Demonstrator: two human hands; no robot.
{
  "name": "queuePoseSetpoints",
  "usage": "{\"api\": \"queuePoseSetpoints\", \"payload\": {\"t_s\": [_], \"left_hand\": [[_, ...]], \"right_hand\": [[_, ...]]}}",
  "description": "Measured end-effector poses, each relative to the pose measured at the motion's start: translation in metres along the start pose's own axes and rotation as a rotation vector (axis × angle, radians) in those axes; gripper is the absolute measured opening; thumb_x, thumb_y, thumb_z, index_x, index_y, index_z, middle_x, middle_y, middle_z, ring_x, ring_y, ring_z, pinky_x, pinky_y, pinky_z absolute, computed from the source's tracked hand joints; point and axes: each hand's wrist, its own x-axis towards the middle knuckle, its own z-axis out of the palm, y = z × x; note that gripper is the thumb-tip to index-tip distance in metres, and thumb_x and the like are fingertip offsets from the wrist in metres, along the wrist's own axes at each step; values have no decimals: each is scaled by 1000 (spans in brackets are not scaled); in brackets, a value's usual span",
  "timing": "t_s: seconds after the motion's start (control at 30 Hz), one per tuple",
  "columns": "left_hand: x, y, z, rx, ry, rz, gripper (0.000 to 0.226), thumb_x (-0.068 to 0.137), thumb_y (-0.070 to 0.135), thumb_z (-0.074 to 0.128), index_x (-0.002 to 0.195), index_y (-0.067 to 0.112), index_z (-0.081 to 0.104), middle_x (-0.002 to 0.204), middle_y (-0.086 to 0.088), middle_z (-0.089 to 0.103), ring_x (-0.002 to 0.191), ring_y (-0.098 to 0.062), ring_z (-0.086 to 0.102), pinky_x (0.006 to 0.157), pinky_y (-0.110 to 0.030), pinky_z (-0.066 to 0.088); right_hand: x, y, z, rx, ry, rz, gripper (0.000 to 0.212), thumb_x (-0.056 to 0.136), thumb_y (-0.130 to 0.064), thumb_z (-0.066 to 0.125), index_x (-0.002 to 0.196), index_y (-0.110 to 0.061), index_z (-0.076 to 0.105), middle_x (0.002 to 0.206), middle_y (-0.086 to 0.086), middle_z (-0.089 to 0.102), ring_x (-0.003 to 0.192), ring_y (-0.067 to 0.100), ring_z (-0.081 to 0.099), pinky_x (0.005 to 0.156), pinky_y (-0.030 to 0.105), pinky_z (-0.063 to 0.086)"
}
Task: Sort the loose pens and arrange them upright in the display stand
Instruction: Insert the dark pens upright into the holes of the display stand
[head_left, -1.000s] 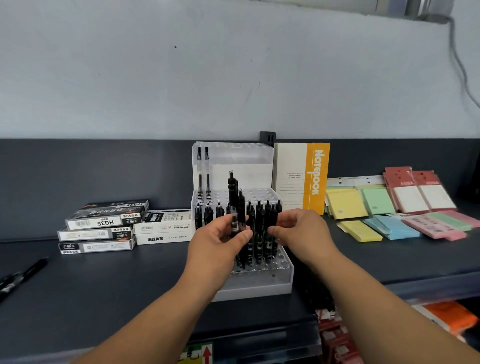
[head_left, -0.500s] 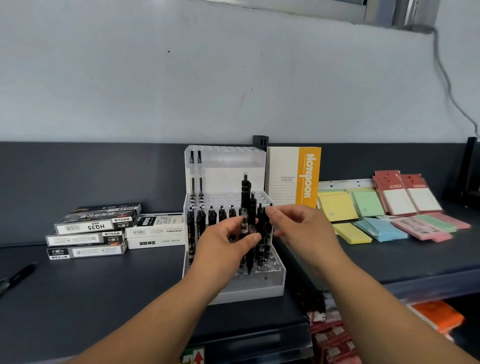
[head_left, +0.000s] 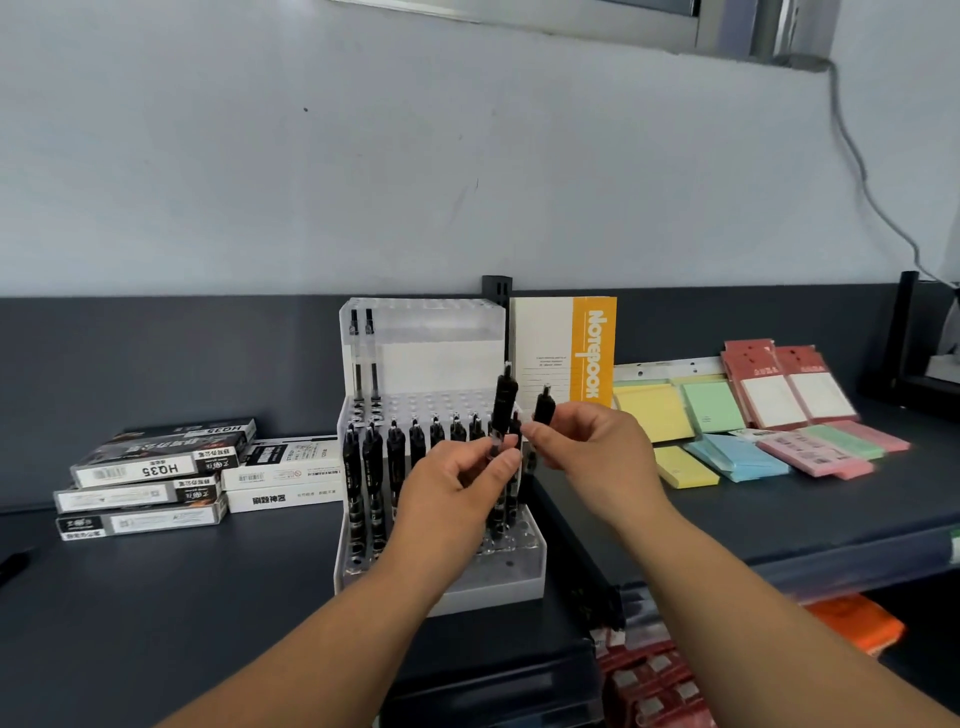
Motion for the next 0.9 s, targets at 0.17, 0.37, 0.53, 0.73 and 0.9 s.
{"api": "queuePoseSetpoints", "payload": {"t_s": [0.17,0.37,0.53,0.73,0.9], "left_hand": [[0,-8,-1,-4,103,12,25,82,25,73,107,28,71,72,11,64,60,8,55,55,-3,40],[2,-14,-1,191,143,-14,28,71,28,83,85,33,59,72,16,64,67,16,59,55,-2,43],[7,-16,2,296,133,-9,25,72,30,82,85,28,61,72,19,61,67,13,56,58,1,42],[12,-16,5,322,106,-28,21,72,32,82,80,28,63,71,17,64,69,11,59,60,-2,45],[15,-17,8,412,53,-75,27,72,36,81,71,33,55,70,15,63,68,6,59,61,-8,47]], "right_hand": [[0,9,9,-190,-55,14,24,79,-34,77,63,-26,62,63,-9,63,60,5,58,55,18,43],[8,15,10,-275,-195,75,16,77,-31,78,85,-18,75,79,-6,72,76,11,67,71,27,55],[10,10,12,-404,-161,53,18,80,-34,76,83,-18,69,80,-5,67,77,10,62,64,20,46],[12,14,14,-427,-190,46,17,80,-36,75,79,-22,64,76,-9,63,73,7,57,54,14,35],[10,25,6,-206,-255,129,17,77,-30,79,89,-19,74,81,-6,72,72,9,67,74,28,57]]}}
